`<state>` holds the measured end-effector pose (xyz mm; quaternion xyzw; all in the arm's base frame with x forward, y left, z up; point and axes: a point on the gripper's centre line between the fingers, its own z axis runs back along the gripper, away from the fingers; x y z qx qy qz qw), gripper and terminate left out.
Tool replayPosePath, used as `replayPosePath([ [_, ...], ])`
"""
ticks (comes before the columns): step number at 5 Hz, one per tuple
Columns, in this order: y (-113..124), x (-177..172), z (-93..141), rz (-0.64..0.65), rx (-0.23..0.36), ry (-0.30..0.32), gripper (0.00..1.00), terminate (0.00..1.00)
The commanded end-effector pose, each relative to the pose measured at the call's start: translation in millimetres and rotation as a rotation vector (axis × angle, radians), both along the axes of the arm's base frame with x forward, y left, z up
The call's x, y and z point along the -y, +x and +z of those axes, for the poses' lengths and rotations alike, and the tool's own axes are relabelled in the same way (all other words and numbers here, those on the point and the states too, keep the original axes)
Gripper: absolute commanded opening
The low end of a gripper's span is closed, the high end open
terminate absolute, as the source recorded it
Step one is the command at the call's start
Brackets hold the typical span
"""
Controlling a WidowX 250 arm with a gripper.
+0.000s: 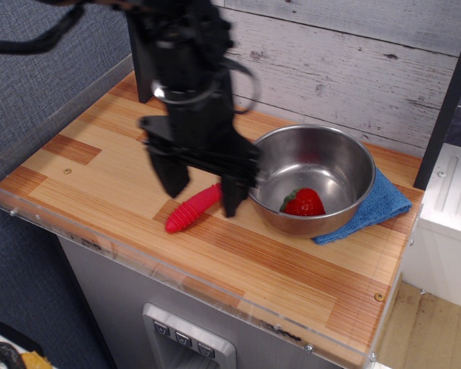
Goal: Place the red spatula on the far edge of the table
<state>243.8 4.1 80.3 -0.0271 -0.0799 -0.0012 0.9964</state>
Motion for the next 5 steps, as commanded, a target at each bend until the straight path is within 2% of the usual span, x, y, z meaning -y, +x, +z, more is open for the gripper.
replayPosePath([
  [1,25,-46,-17,0.073,-0.005,0.033,1.0,0.0],
  [2,34,-50,-17,0.076,-0.003,0.043,1.0,0.0],
  [3,39,-45,-27,0.058,-0.016,0.053,1.0,0.0],
  [5,32,-25,-68,0.015,-0.086,0.083,1.0,0.0],
])
